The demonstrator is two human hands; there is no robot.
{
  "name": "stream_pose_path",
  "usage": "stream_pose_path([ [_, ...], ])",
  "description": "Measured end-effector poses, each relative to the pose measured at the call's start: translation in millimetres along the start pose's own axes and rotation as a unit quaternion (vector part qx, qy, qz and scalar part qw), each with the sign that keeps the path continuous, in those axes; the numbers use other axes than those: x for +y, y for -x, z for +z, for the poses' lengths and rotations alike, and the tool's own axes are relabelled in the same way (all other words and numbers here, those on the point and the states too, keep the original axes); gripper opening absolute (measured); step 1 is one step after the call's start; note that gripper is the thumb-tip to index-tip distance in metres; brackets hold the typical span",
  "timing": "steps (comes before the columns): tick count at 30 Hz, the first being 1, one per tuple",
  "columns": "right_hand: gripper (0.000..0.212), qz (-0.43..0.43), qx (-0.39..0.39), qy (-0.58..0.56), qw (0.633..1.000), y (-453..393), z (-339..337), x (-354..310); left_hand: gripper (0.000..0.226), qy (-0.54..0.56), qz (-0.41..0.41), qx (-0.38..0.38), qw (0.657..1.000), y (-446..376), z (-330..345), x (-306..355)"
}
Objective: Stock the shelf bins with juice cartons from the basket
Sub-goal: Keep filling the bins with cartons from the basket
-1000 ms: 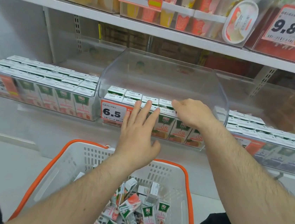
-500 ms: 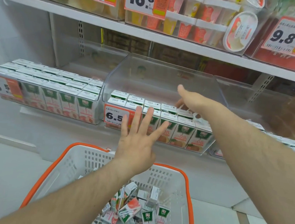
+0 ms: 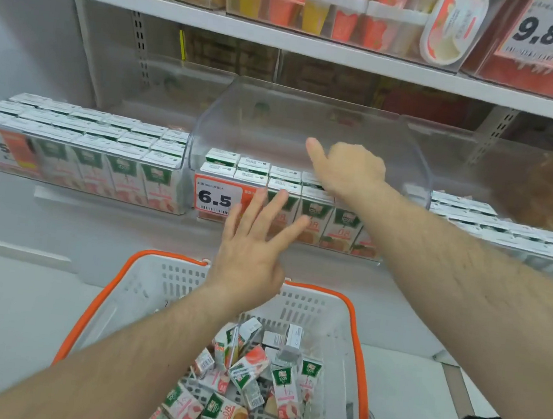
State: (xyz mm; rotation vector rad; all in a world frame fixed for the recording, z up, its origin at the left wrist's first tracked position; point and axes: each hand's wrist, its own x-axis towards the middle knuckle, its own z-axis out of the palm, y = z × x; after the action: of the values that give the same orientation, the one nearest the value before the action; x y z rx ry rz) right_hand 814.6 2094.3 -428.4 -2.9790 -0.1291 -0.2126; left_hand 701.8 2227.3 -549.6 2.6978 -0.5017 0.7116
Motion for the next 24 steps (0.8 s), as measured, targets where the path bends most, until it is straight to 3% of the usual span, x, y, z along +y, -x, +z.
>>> stream_pose_path([
  [1,0.055,-0.052,0.117,0.004,0.992,9.7,6.8,-0.9,0.069,0.018,0.023,0.021,0.999,10.9,4.0,-6.0],
  [3,0.038,-0.194,0.3,-0.018,0.934,35.6,22.3,-1.2,0.062,0.035,0.025,0.006,0.999,33.7,11.9,-15.8],
  [5,0.036,-0.323,0.361,-0.067,0.872,65.0,40.8,-4.3,0.059,0.062,-0.04,-0.069,0.995,51.9,15.8,-19.6],
  [6,0.037,-0.359,0.343,-0.086,0.864,78.6,51.8,-5.8,0.057,0.082,-0.083,-0.117,0.986,60.1,18.9,-21.9],
  [8,0.04,-0.362,0.262,-0.115,0.887,101.6,75.3,-7.1,0.052,0.127,-0.164,-0.193,0.959,74.9,27.7,-29.3],
  [11,0.046,-0.278,0.091,-0.149,0.944,117.7,115.7,1.6,0.042,0.17,-0.256,-0.266,0.914,97.4,42.0,-42.8],
  [14,0.052,-0.172,-0.062,-0.166,0.969,123.9,153.4,14.4,0.038,0.178,-0.293,-0.3,0.89,116.7,56.7,-53.7],
  [17,0.052,-0.068,-0.203,-0.2,0.956,132.5,187.2,28.4,0.033,0.187,-0.316,-0.32,0.873,126.9,71.1,-58.6],
  [21,0.037,0.002,-0.388,-0.095,0.917,148.7,234.4,49.5,0.028,0.195,-0.343,-0.352,0.849,138.0,93.9,-57.5],
  [23,0.028,0.042,-0.432,-0.039,0.9,162.3,258.8,60.8,0.023,0.212,-0.352,-0.366,0.835,145.7,106.9,-52.9],
  [24,0.041,0.072,-0.429,-0.025,0.9,170.0,269.6,66.6,0.021,0.226,-0.361,-0.373,0.824,150.0,114.0,-51.0],
])
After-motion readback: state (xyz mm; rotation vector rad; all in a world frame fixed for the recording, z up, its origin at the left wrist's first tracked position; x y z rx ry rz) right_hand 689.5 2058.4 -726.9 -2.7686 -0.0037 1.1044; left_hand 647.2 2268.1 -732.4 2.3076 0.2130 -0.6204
